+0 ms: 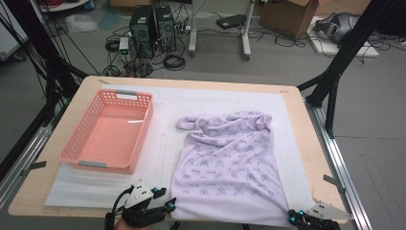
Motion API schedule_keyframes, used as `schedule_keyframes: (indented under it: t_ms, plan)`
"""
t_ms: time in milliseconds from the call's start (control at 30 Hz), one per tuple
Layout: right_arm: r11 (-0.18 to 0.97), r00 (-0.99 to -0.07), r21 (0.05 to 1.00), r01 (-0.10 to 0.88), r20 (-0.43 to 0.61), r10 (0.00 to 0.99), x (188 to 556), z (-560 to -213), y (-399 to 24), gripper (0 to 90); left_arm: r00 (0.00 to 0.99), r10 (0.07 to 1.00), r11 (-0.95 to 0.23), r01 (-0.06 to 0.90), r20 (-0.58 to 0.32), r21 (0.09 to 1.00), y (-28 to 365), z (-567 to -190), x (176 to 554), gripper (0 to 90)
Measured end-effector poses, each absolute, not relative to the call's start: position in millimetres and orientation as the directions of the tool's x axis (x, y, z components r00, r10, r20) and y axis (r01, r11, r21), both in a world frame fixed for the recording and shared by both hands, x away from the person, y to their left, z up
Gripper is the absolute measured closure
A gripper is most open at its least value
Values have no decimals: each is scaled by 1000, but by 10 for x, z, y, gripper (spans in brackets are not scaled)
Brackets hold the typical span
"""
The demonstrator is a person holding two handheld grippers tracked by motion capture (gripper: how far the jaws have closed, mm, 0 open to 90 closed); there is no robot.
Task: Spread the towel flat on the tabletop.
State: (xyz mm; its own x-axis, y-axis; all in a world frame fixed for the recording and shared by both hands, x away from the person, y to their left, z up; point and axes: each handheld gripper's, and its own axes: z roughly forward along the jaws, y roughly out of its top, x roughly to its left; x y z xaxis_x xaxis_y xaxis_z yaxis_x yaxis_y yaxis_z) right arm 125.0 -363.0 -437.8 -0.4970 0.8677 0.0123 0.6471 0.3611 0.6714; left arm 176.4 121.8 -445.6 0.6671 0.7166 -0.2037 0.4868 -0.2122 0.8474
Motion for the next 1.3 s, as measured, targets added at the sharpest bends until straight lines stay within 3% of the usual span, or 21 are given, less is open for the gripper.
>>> schedule_keyframes:
  t_ms: [167,233,400,500,533,567,633,800,967,1033,1100,1133,1233,1300]
  plan:
    - [329,-483,692,643,33,875,1235,-4364,-3684,837,655,724,-165,470,-217,867,1231,-4381,1824,469]
    - [323,-475,700,636,25,880,1259,-4345,-3669,772,641,731,-139,477,-235,868,1255,-4368,1848,469]
    - [272,-449,737,619,49,892,1345,-4298,-3655,634,645,718,-195,549,-263,813,1109,-4509,1962,468]
    - [255,-436,747,614,51,899,1402,-4286,-3643,614,655,721,-243,546,-227,802,971,-4554,1979,470]
    - [254,-432,745,617,51,900,1435,-4298,-3636,610,658,724,-257,536,-207,804,940,-4555,1971,522]
    - [252,-431,741,622,56,900,1473,-4312,-3630,610,660,735,-288,512,-156,809,920,-4556,1953,676]
    - [249,-431,737,629,64,900,1551,-4351,-3607,611,654,737,-289,533,-170,796,960,-4537,1934,866]
    - [267,-453,732,626,63,890,1673,-4371,-3504,614,642,748,-286,544,-172,789,1277,-4465,1739,875]
    - [285,-487,724,628,80,870,1788,-4407,-3301,575,651,727,-252,547,-216,799,1534,-4456,1603,869]
    - [326,-504,709,626,48,863,1836,-4441,-3185,565,668,712,-257,535,-217,805,1500,-4477,1620,814]
    - [339,-502,711,616,22,865,1859,-4434,-3147,656,665,713,-239,531,-224,813,1444,-4486,1657,647]
    - [338,-504,709,618,27,863,1852,-4426,-3152,846,666,713,-230,518,-220,824,1416,-4482,1676,596]
    - [407,-486,686,603,-89,870,1783,-4378,-3201,871,651,727,-194,500,-219,844,1352,-4450,1761,496]
    - [351,-408,699,623,-94,908,1730,-4338,-3375,871,637,737,-172,500,-226,849,1304,-4439,1829,475]
